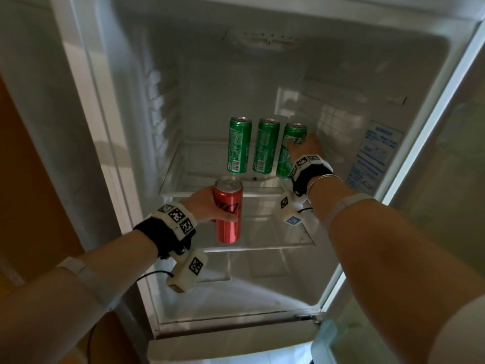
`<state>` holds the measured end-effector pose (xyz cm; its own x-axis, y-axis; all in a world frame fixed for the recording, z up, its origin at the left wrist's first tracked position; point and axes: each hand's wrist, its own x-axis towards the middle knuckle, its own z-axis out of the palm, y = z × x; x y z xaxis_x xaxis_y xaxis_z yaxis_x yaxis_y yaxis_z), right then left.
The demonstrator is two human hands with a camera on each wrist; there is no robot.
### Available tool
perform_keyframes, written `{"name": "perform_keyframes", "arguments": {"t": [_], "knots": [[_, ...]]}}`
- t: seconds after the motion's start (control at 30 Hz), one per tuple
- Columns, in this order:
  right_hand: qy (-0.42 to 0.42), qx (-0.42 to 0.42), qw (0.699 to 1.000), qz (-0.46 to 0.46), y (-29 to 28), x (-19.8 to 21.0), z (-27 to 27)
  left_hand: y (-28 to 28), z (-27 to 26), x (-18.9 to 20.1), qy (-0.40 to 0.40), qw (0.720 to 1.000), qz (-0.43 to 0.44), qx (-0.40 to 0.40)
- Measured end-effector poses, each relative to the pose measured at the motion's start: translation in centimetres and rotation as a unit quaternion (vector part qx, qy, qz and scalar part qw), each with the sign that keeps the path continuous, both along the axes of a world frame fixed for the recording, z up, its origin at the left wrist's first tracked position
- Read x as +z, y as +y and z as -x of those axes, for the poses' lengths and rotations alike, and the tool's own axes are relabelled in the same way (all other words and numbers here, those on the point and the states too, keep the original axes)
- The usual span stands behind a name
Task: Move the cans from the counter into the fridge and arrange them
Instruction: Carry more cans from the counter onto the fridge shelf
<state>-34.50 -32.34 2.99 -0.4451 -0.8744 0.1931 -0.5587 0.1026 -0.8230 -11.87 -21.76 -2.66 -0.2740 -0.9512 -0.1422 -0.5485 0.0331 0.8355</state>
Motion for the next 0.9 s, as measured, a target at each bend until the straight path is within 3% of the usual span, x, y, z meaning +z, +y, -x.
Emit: {"name": "perform_keyframes", "arguments": {"t": [0.13, 0.43, 0.73, 0.9], "knots": [[0.044, -0.022, 0.999, 0.002, 1.3, -0.2, -0.2, -0.6, 0.2, 3.5, 0.027, 1.0, -0.009, -0.011], [0.128, -0.033, 0.991, -0.002, 3.1, 0.1, -0.4, -5.0, 2.6, 9.7, 0.078, 0.994, 0.068, 0.027], [0.153, -0.019, 0.988, 0.031, 4.3, -1.3, -0.5, -7.6, 5.4, 8.6, -0.008, 0.992, 0.117, 0.041], [0.155, -0.018, 0.988, 0.02, 4.3, -2.0, -0.4, -8.1, 6.0, 7.7, 0.004, 0.993, 0.115, 0.033]]}}
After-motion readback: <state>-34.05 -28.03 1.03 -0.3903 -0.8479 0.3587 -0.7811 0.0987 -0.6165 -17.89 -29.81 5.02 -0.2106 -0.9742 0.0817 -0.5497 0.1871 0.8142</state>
